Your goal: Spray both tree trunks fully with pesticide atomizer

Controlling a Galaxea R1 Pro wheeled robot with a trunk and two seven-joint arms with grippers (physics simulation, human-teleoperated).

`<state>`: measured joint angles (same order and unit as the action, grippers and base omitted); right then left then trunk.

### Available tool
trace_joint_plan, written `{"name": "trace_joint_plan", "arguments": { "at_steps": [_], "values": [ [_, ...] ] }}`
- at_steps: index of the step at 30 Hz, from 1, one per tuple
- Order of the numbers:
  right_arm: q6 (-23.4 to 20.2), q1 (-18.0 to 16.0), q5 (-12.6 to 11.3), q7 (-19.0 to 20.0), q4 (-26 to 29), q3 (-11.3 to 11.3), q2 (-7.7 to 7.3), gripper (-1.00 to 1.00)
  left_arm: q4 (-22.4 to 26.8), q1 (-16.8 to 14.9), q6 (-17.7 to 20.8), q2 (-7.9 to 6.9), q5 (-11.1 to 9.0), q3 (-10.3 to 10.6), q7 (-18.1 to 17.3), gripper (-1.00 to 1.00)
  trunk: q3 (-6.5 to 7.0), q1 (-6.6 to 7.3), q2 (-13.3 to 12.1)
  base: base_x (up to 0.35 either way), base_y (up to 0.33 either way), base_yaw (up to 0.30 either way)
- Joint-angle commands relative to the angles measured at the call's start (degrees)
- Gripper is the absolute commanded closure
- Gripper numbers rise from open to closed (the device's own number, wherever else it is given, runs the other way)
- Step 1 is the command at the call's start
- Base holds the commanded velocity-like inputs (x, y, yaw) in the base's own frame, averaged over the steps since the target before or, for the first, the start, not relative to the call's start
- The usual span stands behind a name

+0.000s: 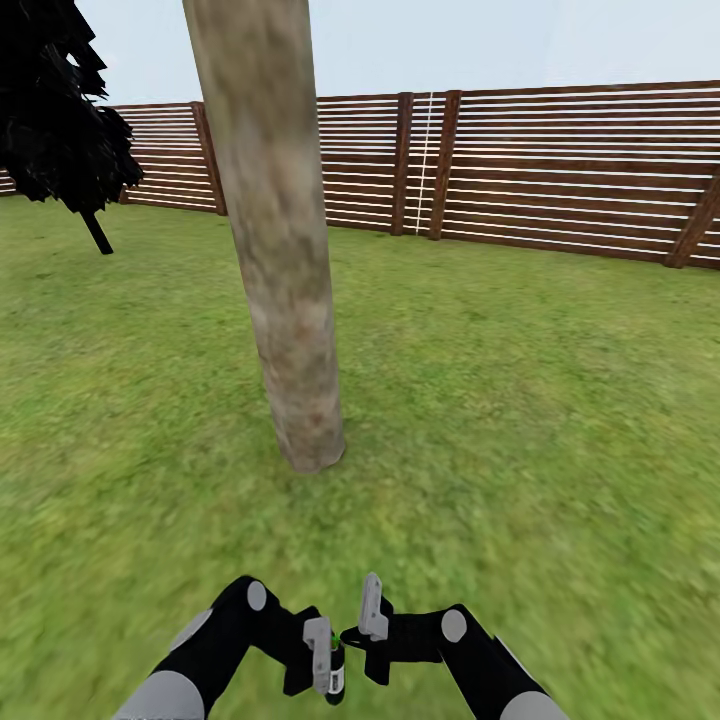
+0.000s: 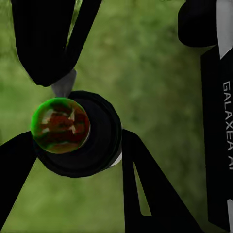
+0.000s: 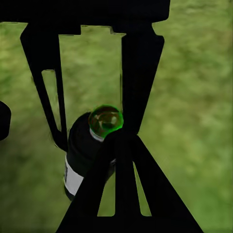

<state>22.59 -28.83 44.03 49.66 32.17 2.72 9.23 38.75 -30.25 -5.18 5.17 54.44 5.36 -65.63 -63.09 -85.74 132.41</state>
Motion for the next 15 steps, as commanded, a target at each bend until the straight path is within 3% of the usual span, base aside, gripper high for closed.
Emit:
{"name": "trace_joint_plan", "arguments": {
  "at_steps": [1,5,12,15],
  "values": [
    [0.00,0.00,0.00,0.00,0.00,0.00,0.00,1.00,-0.01,-0.08,0.00,0.01,-0.45,0.00,-0.03,1.00,0.00,0.00,0.00,0.000,0.000,0.000],
    [0.00,0.00,0.00,0.00,0.00,0.00,0.00,1.00,-0.05,-0.16,-0.09,-0.03,-2.93,0.01,-0.03,1.00,0.00,0.00,0.00,0.000,0.000,0.000],
    [0.00,0.00,0.00,0.00,0.01,0.00,0.00,1.00,-0.47,-0.16,-0.09,-0.32,-2.85,0.08,0.03,1.00,0.00,0.00,0.00,0.000,0.000,0.000],
    [0.00,0.00,0.00,0.00,0.01,0.00,0.00,1.00,-0.88,-0.16,-0.04,-1.22,-2.29,0.09,0.26,1.00,0.00,0.00,0.00,0.000,0.000,0.000]
  ]
}}
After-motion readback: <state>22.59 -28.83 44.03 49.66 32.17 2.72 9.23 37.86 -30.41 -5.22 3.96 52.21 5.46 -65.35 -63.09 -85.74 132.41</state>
